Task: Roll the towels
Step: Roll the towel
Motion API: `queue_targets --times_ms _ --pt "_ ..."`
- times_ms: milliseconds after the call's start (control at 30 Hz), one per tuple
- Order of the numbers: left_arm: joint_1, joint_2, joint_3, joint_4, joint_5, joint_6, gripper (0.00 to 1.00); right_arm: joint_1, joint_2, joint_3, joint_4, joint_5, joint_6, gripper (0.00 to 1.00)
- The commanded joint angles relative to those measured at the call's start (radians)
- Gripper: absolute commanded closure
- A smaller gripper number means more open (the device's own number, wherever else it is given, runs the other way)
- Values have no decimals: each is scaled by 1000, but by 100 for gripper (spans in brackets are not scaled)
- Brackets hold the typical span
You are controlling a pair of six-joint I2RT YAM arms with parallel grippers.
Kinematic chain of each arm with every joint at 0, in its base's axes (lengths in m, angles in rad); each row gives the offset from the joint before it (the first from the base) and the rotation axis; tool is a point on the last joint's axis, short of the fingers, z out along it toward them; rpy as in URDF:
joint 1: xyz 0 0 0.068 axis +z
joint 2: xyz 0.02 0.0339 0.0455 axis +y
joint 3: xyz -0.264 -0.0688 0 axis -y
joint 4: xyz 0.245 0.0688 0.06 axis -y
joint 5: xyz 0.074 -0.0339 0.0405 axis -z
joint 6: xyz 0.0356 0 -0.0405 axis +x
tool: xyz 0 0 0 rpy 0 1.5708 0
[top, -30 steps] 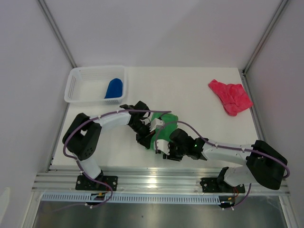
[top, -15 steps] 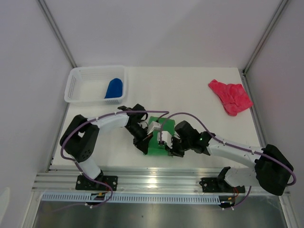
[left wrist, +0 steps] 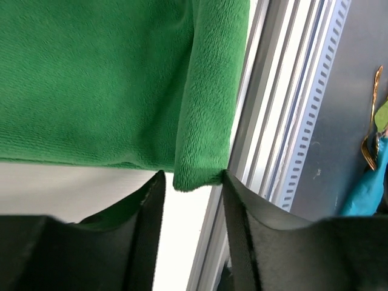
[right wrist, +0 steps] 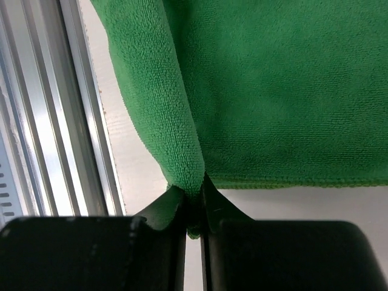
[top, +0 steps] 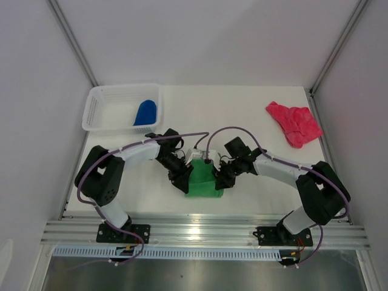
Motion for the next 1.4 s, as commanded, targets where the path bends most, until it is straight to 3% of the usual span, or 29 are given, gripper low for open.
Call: queue_targets --times_ms 0,167,267,333,367,467,600,867,933,1000,1100,1133,1267,1367 --pt "4 -5 40 62 38 -24 52 -40 32 70 -19 -65 -31 89" --pt "4 13 47 127 26 -63 48 -56 46 72 -12 -88 -46 83" --pt "5 32 54 144 46 -93 51 -56 66 87 -19 -85 -47 80" --pt "7 41 51 171 26 -138 61 -56 78 96 -25 -80 -52 77" --pt "13 44 53 176 15 -147 83 -56 80 98 -22 -76 -50 75" --pt "34 44 48 178 -18 -175 99 -56 71 92 -9 -42 -38 67" --pt "54 58 51 165 -118 -178 99 -65 22 93 -22 61 -11 62" --pt "61 116 74 152 -146 -213 99 -89 -208 76 -15 246 81 54" --pt "61 121 73 156 -161 -218 99 -89 -242 44 48 253 124 56" --pt "61 119 73 164 -179 -228 99 -85 -280 -15 120 192 224 69" --pt "61 113 67 171 -190 -241 98 -59 -299 -118 367 98 406 87" --pt "59 109 64 178 -189 -242 96 -13 -296 -176 489 116 439 89" --pt "59 101 67 179 -204 -245 88 64 -236 -255 698 193 581 100" --pt "59 102 74 176 -212 -248 83 82 -147 -280 832 202 635 100"
